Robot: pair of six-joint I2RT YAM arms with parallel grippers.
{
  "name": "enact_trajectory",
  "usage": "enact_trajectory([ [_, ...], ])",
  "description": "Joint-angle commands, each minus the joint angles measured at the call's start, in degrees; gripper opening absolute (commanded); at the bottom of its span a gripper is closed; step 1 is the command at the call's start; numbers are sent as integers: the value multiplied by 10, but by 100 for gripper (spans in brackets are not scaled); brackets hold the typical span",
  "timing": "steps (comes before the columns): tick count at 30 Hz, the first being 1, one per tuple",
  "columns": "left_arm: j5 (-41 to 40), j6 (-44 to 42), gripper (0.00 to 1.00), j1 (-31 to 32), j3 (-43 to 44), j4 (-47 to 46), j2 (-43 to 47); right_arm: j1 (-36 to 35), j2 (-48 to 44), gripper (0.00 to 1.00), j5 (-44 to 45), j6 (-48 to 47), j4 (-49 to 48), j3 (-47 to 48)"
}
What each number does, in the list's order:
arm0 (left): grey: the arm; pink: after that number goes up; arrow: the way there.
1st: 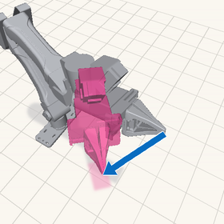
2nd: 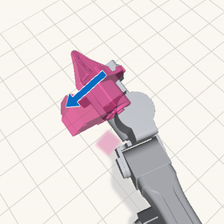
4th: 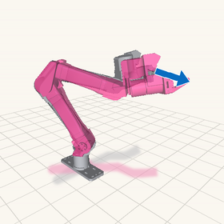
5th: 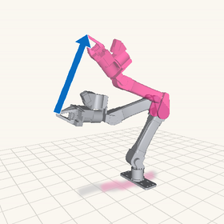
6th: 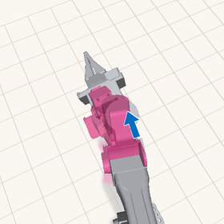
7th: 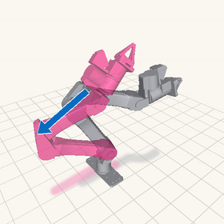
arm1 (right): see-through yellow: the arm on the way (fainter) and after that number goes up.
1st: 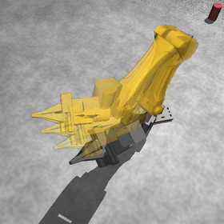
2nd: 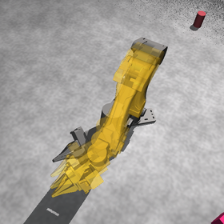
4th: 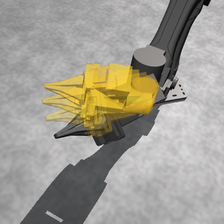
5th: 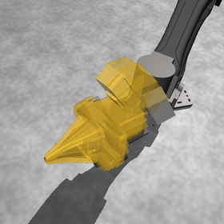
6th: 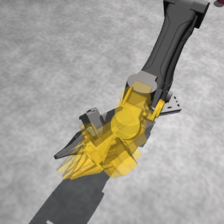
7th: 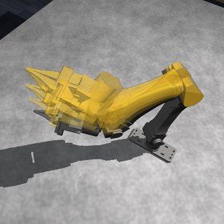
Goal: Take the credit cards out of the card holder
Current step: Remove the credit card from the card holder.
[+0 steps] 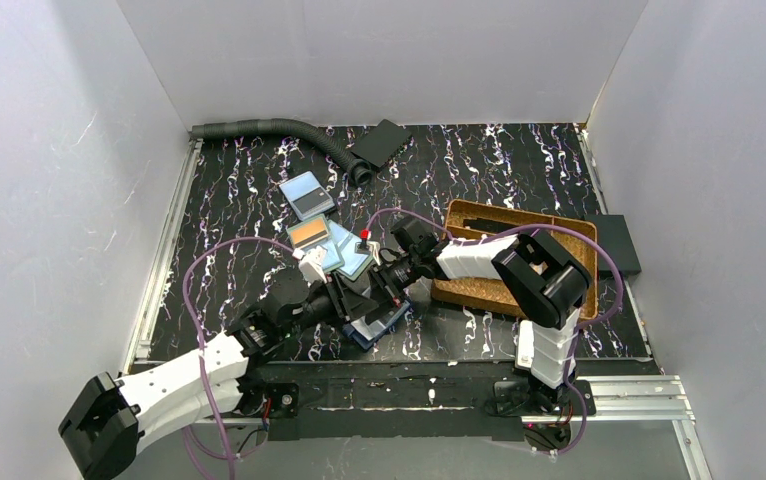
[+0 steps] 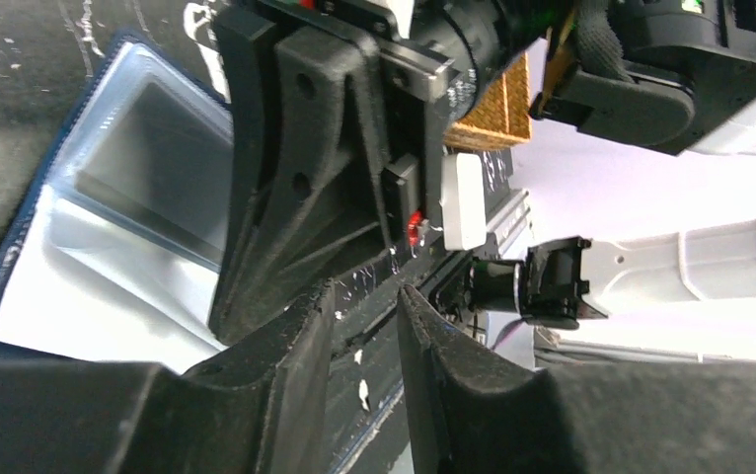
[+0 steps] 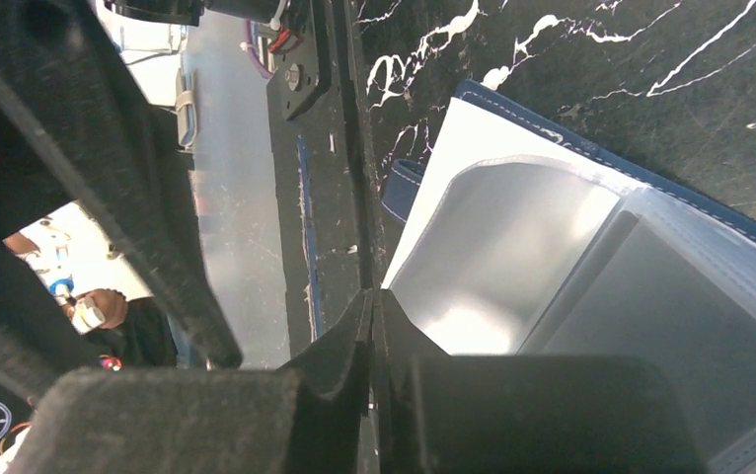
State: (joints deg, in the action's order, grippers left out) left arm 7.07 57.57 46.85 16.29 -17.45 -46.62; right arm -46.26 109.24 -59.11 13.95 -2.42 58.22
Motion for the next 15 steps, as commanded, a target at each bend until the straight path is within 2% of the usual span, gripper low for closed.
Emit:
enact_trajectory([
  [1, -57, 6, 26, 2, -33, -29, 17, -4, 11, 9, -20, 16, -28, -10],
  [5, -93, 12, 23, 2, -45, -37, 26, -4, 21, 9, -10, 17, -24, -10],
  [15, -111, 28, 19, 2, -69, -69, -6, -4, 35, 9, -14, 22, -23, -11],
])
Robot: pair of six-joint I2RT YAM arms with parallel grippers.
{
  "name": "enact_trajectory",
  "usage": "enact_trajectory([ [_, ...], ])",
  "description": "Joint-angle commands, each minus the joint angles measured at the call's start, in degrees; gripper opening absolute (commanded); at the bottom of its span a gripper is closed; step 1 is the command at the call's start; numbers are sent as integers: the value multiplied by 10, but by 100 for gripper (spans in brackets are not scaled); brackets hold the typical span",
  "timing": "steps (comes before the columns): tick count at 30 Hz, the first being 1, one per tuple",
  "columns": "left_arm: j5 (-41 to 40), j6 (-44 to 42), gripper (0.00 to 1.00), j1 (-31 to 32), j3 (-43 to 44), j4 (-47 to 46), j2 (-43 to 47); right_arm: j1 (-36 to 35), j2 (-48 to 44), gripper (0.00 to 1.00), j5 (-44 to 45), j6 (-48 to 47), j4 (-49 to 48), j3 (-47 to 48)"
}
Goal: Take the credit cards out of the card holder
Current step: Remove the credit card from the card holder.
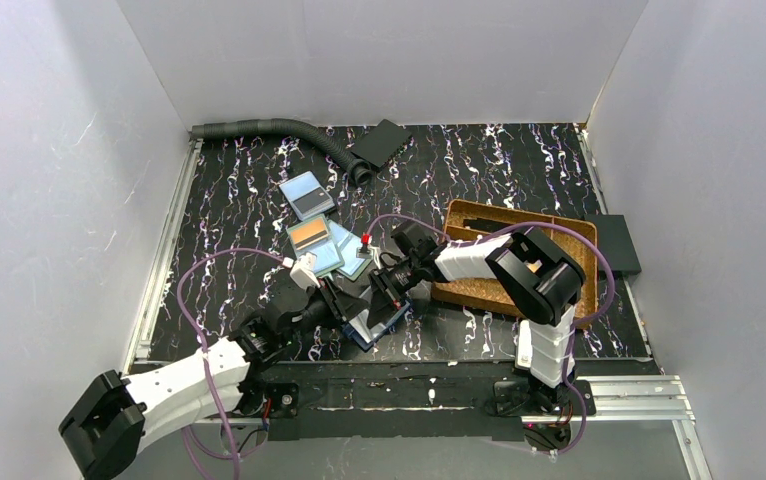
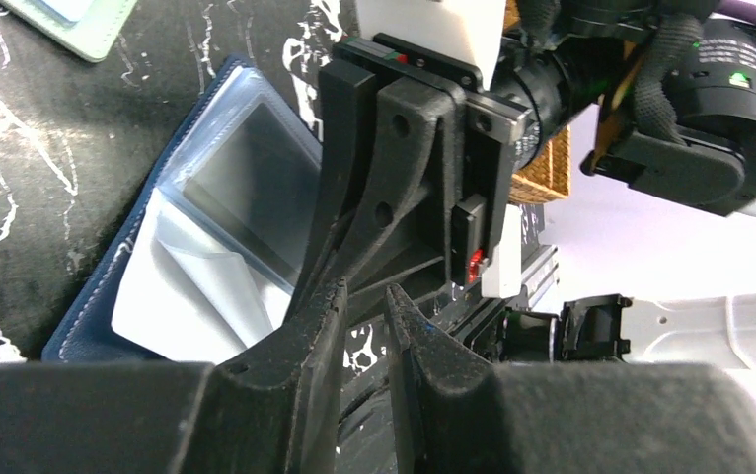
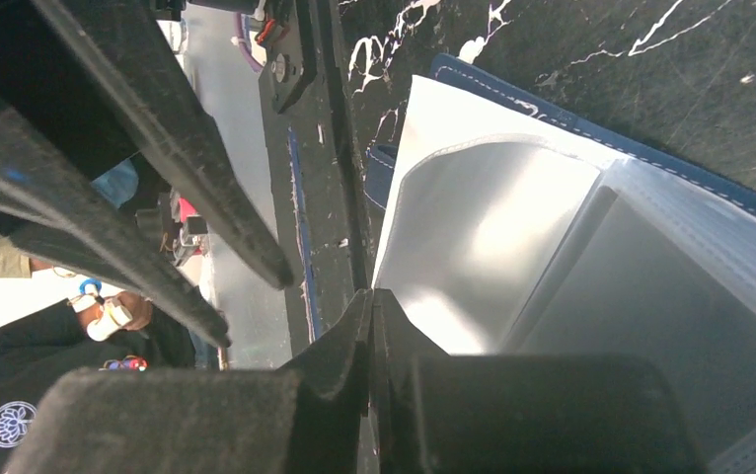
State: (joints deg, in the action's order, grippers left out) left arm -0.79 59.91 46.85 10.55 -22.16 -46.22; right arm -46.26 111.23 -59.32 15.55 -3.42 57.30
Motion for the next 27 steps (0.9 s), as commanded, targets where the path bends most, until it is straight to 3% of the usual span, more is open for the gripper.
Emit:
enact_trajectory([
  [1, -37, 6, 19, 2, -13, -24, -12, -4, 17, 9, -13, 6, -13, -1],
  [27, -34, 30, 14, 2, -5, -35, -112, -10, 8, 9, 5, -42, 25, 8],
])
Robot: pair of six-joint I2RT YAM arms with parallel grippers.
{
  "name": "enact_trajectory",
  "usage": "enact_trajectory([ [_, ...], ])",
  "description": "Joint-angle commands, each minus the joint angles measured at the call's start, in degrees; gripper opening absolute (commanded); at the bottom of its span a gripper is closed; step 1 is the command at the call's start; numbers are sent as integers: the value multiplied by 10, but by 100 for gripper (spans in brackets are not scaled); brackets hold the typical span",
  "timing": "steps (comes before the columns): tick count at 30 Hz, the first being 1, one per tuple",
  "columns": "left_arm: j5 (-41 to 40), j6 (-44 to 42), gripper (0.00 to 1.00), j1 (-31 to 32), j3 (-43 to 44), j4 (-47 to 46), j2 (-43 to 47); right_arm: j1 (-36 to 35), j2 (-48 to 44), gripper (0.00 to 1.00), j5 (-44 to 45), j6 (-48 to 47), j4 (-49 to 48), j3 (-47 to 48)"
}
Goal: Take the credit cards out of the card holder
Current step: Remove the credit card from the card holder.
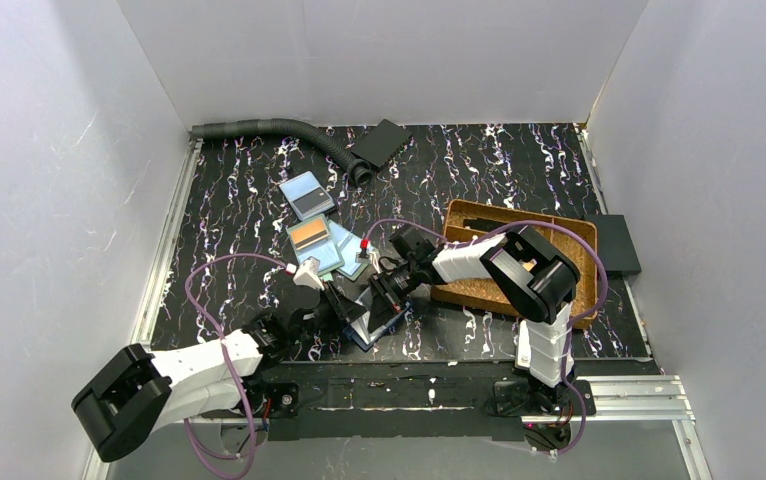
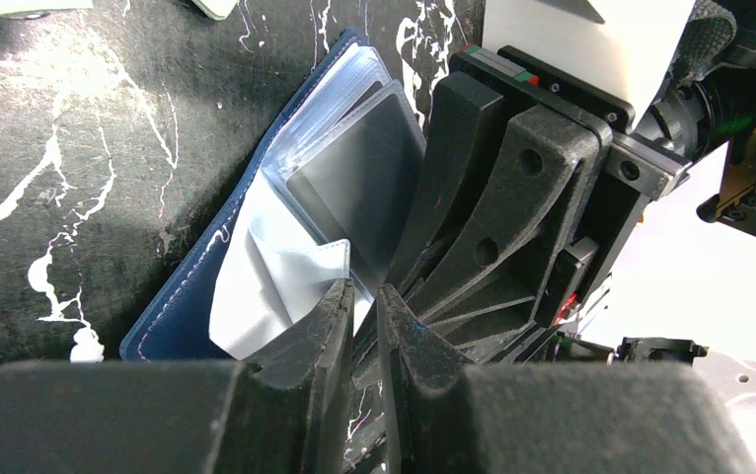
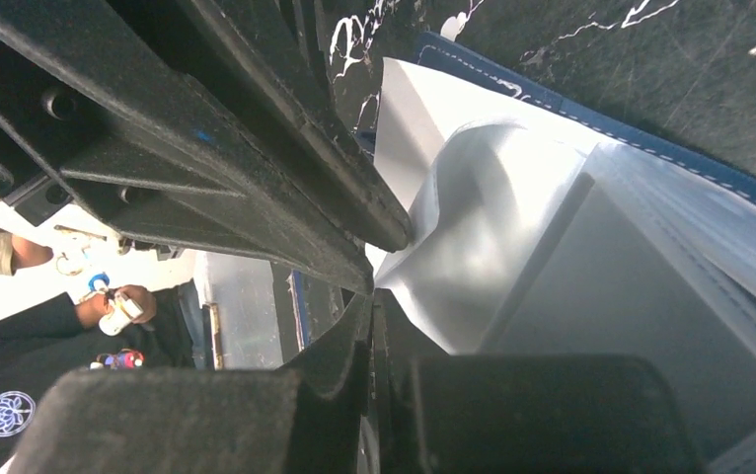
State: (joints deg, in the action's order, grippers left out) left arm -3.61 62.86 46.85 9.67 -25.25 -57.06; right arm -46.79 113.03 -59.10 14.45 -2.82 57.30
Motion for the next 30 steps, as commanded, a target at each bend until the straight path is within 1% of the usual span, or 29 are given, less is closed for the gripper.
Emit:
enact_trajectory([
  [1, -6, 1, 14, 2, 4, -5, -5, -5, -10, 9, 3, -36, 23, 10],
  [14, -4, 5, 12, 2, 9, -4, -38, -5, -20, 9, 14, -100, 88, 30],
  [16, -5, 9, 11, 2, 8, -5, -45, -5, -21, 9, 18, -130, 116, 39],
  [21, -7, 14, 8, 2, 5, -4, -57, -4, -23, 9, 35, -243, 213, 75],
  [30, -5, 17, 5, 2, -2, -3, -57, -4, -25, 10, 52, -321, 280, 98],
])
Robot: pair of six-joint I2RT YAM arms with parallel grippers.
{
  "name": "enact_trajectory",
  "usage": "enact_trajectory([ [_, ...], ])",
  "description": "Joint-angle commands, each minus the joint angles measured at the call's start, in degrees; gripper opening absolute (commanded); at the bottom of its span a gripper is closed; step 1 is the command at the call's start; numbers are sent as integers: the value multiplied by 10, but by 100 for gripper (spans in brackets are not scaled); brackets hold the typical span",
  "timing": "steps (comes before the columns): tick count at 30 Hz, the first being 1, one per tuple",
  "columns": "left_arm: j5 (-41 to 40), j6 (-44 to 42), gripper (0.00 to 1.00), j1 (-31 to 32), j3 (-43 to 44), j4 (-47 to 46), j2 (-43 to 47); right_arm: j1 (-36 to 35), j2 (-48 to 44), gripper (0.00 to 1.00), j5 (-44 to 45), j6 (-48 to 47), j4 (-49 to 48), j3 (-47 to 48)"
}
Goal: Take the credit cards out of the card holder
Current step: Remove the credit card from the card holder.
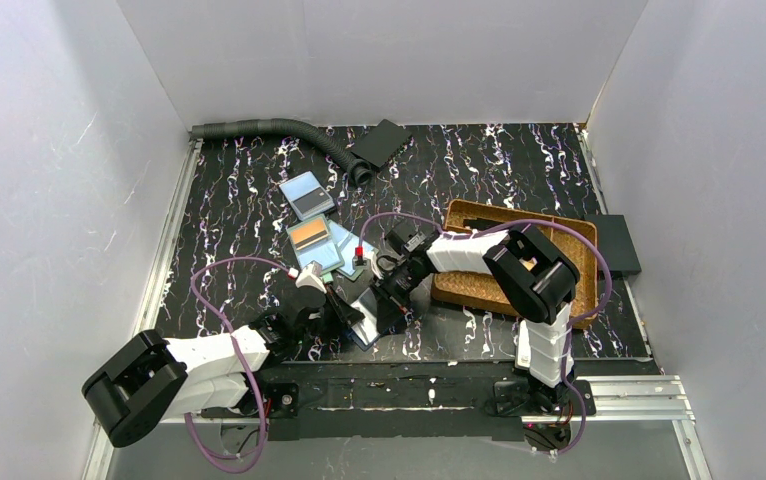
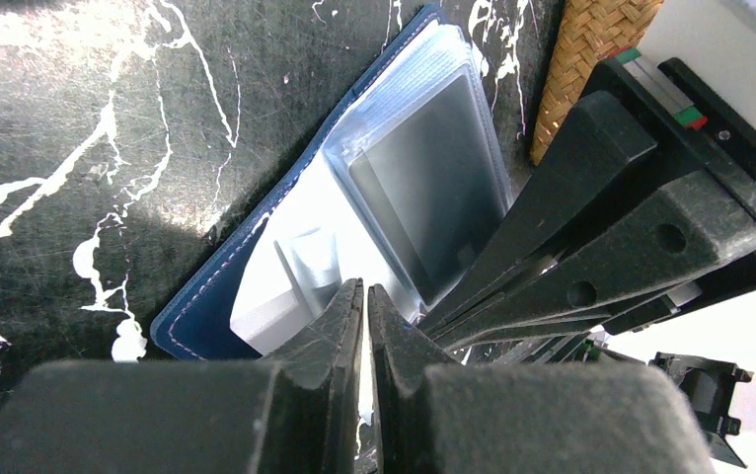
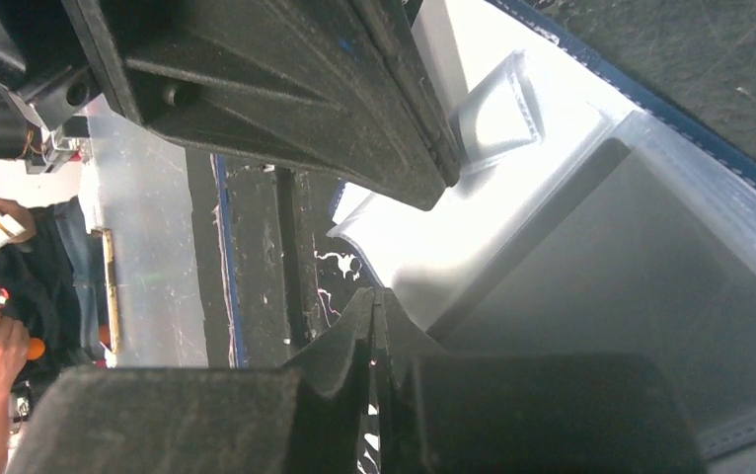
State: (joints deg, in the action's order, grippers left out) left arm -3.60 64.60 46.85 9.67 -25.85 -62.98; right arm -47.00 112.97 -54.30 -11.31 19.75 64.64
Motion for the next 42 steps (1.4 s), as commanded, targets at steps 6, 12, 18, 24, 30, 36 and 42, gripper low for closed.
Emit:
enact_trajectory([
  [6, -4, 0, 4, 2, -6, 2, 1, 4, -21, 11, 7, -180, 161, 66],
  [12, 0, -1, 3, 2, -6, 2, 1, 22, -61, 12, 37, -224, 190, 68],
  [18, 3, -1, 3, 2, -4, 2, 3, 34, -106, 14, 66, -233, 182, 51],
  [24, 8, 0, 3, 2, -2, 2, 2, 52, -120, 17, 61, -240, 189, 48],
  [30, 10, 1, 3, 2, -2, 2, 2, 74, -130, 18, 40, -242, 193, 45],
  [36, 12, 2, 3, 2, -1, 2, 2, 82, -133, 18, 35, -243, 194, 44],
  [42, 14, 3, 3, 2, -2, 2, 3, 85, -132, 18, 33, -244, 195, 44],
])
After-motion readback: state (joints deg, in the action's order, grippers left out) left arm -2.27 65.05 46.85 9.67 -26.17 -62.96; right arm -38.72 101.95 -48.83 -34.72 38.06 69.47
